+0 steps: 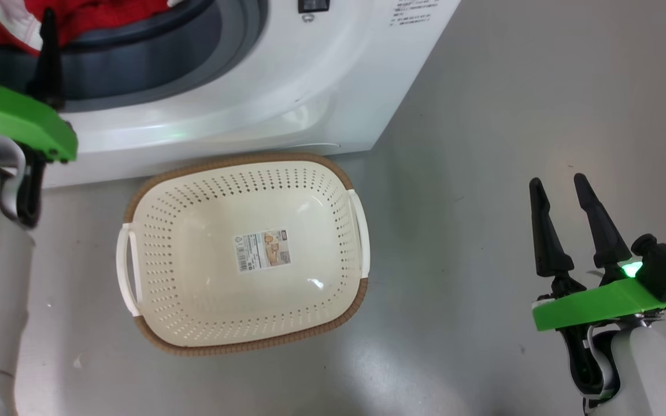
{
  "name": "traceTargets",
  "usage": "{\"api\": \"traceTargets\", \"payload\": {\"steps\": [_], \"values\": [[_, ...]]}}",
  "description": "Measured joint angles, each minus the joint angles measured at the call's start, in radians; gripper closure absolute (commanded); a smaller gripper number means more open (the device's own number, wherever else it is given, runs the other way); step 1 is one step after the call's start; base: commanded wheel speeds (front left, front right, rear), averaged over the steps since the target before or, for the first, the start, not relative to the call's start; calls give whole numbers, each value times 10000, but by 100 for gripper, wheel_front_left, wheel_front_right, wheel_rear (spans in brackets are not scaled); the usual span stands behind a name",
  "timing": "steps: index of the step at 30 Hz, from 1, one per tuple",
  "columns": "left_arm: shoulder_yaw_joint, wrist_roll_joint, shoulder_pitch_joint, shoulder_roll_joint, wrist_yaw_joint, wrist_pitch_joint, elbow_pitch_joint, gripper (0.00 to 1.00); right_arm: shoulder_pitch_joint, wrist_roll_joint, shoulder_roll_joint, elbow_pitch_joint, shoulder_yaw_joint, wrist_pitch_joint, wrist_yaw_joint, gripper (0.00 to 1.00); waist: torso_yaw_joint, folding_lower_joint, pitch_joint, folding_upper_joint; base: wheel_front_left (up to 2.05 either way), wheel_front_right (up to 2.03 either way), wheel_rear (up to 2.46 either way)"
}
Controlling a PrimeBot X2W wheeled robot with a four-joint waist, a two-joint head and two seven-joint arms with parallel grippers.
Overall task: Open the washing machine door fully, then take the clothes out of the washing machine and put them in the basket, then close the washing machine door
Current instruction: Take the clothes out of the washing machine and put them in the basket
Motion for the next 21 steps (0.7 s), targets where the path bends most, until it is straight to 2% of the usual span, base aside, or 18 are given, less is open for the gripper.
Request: {"api": "traceTargets", "payload": {"steps": [12,16,21], "values": [[-320,617,-1806,274,487,0,1881,0,-266,44,-2,-56,332,0,0,0,-332,0,511,0,0,0,0],[-336,763,-2182,499,865,0,2236,0,-274,50,-2,-100,439,0,0,0,-463,0,633,0,0,0,0],[-366,779,-2474,516,871,-2,2650,0,-380,119,-2,-134,539,0,0,0,-590,0,748,0,0,0,0]]}}
